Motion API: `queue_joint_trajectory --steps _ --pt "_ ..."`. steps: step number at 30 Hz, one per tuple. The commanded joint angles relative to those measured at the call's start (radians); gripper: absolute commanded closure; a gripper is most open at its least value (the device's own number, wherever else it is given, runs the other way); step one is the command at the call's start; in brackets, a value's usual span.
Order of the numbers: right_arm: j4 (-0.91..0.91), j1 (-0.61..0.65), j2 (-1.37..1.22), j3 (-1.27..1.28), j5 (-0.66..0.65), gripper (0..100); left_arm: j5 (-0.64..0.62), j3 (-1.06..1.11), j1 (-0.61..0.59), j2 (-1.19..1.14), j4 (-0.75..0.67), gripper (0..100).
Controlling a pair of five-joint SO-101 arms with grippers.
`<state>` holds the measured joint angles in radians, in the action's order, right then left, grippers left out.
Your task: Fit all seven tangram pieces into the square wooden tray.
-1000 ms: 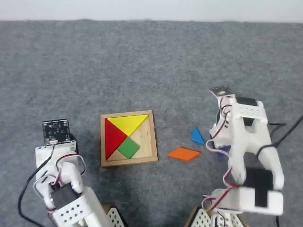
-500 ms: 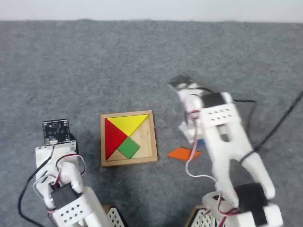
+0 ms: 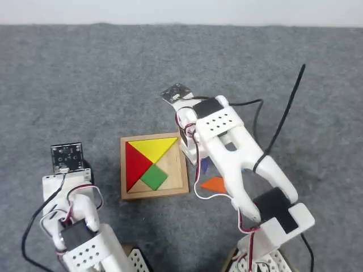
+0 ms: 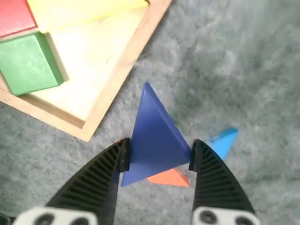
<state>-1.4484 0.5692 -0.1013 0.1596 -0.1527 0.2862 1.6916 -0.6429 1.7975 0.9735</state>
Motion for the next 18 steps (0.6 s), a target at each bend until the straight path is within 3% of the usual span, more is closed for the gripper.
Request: queue_joint_trajectory --steps 1,7,13,18 --pt "-0.012 -0.013 0.01 -0.058 0.011 87.2 0.011 -0.012 0.009 0.023 0.006 82" --pt "0.039 -0.001 0.008 -0.057 0.04 87.2 0.011 -0.012 0.009 0.023 0.006 82" --pt "0.177 0.107 -0.027 -0.04 0.324 86.8 0.011 -0.012 0.009 0.023 0.006 82" --pt "0.266 0.189 -0.143 -0.035 0.374 87.2 0.011 -0.012 0.009 0.023 0.006 82"
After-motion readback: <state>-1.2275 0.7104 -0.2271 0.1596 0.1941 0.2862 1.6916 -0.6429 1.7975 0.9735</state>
